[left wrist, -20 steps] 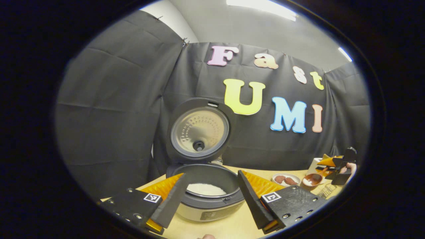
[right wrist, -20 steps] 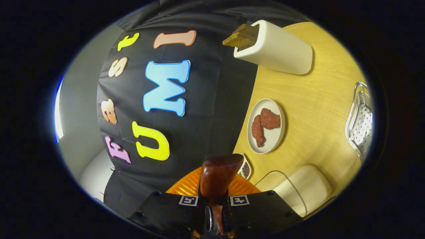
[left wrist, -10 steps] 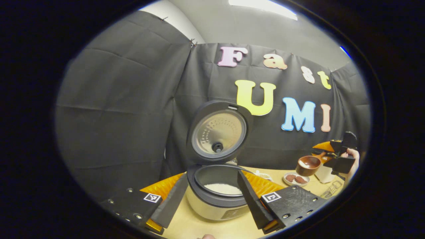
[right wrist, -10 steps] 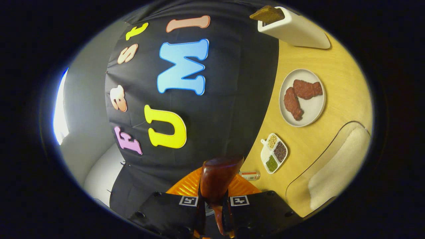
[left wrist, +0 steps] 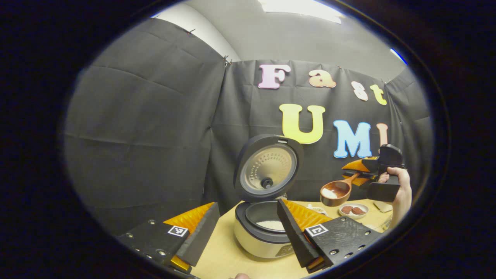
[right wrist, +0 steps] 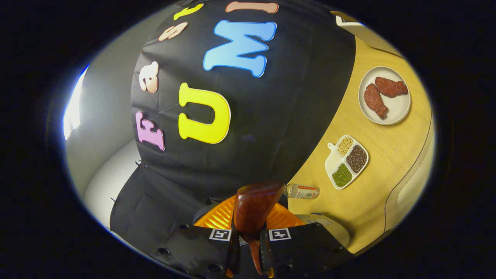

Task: Close the left gripper, press the button to open the rice cooker; take a wooden spoon from the chopstick holder with the right hand, scoop a spoonful of rice and pour it into the rice cooker, then put the wooden spoon back into the chopstick holder.

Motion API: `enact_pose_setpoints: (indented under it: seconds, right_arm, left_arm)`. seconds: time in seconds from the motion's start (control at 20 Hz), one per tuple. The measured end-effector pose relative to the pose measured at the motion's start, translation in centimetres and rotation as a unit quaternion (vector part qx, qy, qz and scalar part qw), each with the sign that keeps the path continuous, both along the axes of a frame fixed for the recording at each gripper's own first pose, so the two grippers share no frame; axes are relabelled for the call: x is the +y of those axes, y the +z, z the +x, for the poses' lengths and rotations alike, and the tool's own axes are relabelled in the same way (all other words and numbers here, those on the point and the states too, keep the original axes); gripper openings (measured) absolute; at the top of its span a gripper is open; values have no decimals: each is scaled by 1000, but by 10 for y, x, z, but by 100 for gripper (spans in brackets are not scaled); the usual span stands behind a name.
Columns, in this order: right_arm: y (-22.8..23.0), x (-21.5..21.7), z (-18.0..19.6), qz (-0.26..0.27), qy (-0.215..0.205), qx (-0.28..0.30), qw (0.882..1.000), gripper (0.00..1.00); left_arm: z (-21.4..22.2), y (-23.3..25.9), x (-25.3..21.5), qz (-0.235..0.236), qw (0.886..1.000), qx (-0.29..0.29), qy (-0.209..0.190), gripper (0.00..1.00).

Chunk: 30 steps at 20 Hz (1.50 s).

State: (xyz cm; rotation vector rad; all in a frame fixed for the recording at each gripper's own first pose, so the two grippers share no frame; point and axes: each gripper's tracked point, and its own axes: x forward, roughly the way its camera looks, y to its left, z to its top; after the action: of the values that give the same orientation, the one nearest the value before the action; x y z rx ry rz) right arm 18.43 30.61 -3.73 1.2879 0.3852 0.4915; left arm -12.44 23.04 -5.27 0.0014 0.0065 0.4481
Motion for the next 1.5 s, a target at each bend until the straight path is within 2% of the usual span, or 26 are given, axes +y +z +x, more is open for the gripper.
enact_pose_setpoints:
  seconds: [0.1,0.15,0.2,0.35,0.4,0.45,0.5,0.65,0.75,0.9,1.05,1.3,1.35,1.4,1.5]
  right_arm:
    - [5,17,1,-25,7,-14,1000,20]
    - [7,23,2,-42,6,-24,999,17]
    - [9,29,5,-60,3,-35,998,21]
    - [12,52,7,-109,7,-65,992,21]
    - [12,59,9,-125,9,-73,989,21]
    - [11,65,9,-143,12,-82,986,17]
    - [9,72,10,-162,17,-90,983,21]
    - [10,97,10,-195,42,-120,972,20]
    - [9,110,9,-219,55,-146,963,21]
    - [9,126,2,-265,67,-195,942,21]
    - [17,138,-6,-282,72,-239,926,20]
    - [25,144,-8,-328,60,-285,899,20]
    - [24,145,-8,-338,57,-292,893,17]
    - [23,146,-6,-346,54,-297,889,20]
    - [23,147,-7,-357,51,-306,881,21]
  left_arm:
    - [1,1,1,2,1000,-1,-2,92]
    - [3,0,1,2,1000,-1,-3,92]
    - [4,-1,2,0,1000,0,-4,93]
    - [9,-8,5,-13,1000,0,-7,93]
    - [10,-10,8,-18,1000,2,-6,94]
    - [11,-14,11,-21,1000,3,-2,94]
    - [11,-17,14,-25,1000,5,0,92]
    - [8,-20,24,-30,999,5,11,92]
    - [6,-22,31,-31,999,6,18,92]
    - [3,-26,36,-36,999,5,20,92]
    - [2,-29,40,-43,999,6,23,92]
    - [2,-32,43,-51,998,3,25,94]
    - [2,-34,42,-52,998,2,25,94]
    - [0,-33,42,-54,998,0,24,92]
    - [-1,-33,40,-57,998,-2,21,94]
